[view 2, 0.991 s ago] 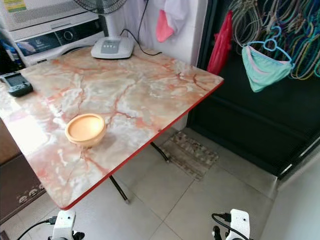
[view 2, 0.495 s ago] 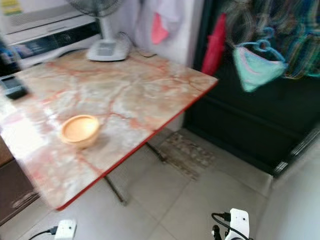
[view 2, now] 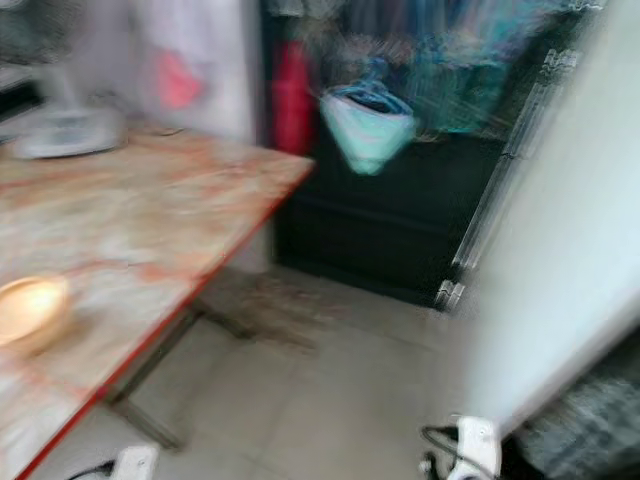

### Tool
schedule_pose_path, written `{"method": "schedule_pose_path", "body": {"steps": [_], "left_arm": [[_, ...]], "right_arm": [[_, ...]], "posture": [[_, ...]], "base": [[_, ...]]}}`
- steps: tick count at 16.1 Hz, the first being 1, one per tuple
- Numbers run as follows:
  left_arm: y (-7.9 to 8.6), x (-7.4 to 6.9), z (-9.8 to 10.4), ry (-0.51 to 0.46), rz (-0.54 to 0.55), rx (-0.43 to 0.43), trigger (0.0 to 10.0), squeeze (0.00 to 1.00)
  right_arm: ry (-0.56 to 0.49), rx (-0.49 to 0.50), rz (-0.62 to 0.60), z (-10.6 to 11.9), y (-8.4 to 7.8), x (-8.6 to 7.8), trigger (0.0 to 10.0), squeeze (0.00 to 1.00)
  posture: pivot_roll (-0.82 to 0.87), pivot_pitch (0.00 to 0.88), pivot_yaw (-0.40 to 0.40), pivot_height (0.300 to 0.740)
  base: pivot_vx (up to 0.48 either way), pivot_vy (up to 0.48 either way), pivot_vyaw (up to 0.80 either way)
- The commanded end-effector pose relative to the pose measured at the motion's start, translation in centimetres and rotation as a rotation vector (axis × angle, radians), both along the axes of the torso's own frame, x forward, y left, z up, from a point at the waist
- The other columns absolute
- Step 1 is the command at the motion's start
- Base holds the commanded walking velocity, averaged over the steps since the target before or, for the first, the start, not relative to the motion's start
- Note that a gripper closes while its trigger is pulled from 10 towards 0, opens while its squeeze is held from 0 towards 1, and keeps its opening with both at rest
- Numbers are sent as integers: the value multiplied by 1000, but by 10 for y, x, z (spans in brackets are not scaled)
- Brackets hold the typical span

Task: Restocking fridge

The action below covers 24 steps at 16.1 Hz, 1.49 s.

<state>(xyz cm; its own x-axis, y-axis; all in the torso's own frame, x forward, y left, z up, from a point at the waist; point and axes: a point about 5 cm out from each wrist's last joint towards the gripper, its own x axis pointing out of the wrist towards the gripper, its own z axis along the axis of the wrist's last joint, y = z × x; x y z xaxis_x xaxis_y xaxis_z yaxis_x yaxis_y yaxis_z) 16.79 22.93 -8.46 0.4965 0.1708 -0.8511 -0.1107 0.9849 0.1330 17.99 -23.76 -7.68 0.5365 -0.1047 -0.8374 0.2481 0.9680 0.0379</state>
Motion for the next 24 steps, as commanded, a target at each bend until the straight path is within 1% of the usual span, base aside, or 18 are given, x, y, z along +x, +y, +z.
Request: {"method": "schedule_pose_path", "body": {"steps": [1, 5, 6, 10, 11, 16, 17, 20, 24], "left_arm": [[-5, 4, 0, -3, -25, -2, 10000, 0], [-5, 4, 1, -5, -22, -6, 10000, 0], [-5, 5, 1, -8, -40, -8, 10000, 0], [-1, 18, 8, -42, -64, 8, 10000, 0], [-1, 19, 9, -44, -64, 8, 10000, 0], [1, 17, 8, -41, -65, 13, 10000, 0], [0, 15, 7, -33, -66, 2, 10000, 0], [-1, 12, 5, -23, -84, -1, 10000, 0], [-1, 11, 5, -18, -96, 6, 10000, 0]], "right_arm": [[3, -12, -6, 2, -5, 1, 10000, 0], [5, -12, -2, 2, -5, 1, 10000, 0], [6, -13, 1, 2, -5, 1, 10000, 0], [7, -26, -2, 2, -6, 1, 10000, 0], [7, -26, -2, 2, -6, 1, 10000, 0], [10, -20, -7, 1, -4, 0, 10000, 0], [13, -20, -8, 1, -4, 0, 10000, 0], [21, -23, -8, 0, -4, -2, 10000, 0], [26, -25, -7, -1, -3, -3, 10000, 0]], "posture": [[84, 0, -25, 740], [83, 0, -26, 740], [78, 0, -25, 740], [76, 0, -28, 740], [75, 0, -27, 740], [71, 0, -15, 740], [70, 0, -14, 740], [68, 0, -12, 740], [69, 0, -9, 740]], "base": [[0, 0, -763], [0, 0, -761], [0, 0, -763], [0, 0, -763], [0, 0, -763], [0, 0, -759], [0, 0, -763], [0, 0, -763], [0, 0, -759]]}}
